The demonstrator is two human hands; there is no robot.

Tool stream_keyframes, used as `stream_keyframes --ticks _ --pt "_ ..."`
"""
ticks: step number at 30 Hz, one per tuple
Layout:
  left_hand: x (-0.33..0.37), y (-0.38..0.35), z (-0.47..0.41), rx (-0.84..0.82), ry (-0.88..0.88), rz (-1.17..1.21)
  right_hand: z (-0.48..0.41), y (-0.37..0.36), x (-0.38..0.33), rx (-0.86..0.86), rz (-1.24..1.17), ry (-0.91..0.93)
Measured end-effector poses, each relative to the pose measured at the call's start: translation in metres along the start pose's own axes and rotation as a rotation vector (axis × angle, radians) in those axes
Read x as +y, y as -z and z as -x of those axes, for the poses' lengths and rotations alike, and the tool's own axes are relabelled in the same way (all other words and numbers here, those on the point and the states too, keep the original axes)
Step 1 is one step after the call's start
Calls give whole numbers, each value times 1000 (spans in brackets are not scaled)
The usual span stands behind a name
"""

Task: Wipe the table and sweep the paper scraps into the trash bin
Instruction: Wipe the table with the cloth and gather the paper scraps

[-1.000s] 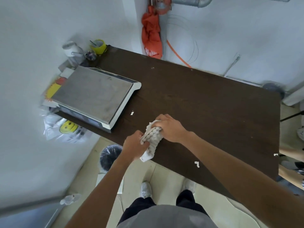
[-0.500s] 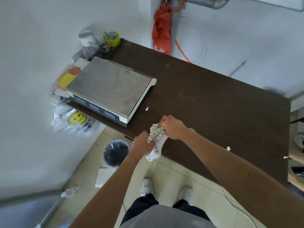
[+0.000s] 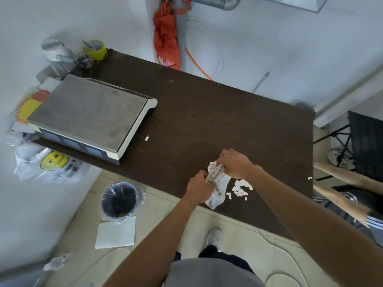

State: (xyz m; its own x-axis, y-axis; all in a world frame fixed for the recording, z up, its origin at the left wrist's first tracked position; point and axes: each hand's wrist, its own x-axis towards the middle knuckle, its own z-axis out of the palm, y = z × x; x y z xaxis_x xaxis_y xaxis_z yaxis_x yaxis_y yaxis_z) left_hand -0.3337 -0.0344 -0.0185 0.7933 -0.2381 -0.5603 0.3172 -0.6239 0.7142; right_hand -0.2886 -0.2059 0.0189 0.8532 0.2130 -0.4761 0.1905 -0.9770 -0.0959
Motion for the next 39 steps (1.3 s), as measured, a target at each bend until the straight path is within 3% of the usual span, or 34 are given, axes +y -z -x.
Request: stream_keyframes --ticks 5,9,12,15,21,39 --pt "28 -21 -3 -28 -90 -72 20 0 33 68 -20 -27" --pt "34 -12 -11 -10 -64 112 23 12 44 224 -147 -42" --pt "32 5 -14 -48 -6 337 22 20 44 326 -282 -54" --pt "24 18 -16 -95 58 374 23 18 41 355 -367 -59" --pt "-5 25 -15 -221 305 625 33 -4 42 287 -429 -150" --pt "-14 29 -21 -11 246 293 30 -48 4 296 -453 -221"
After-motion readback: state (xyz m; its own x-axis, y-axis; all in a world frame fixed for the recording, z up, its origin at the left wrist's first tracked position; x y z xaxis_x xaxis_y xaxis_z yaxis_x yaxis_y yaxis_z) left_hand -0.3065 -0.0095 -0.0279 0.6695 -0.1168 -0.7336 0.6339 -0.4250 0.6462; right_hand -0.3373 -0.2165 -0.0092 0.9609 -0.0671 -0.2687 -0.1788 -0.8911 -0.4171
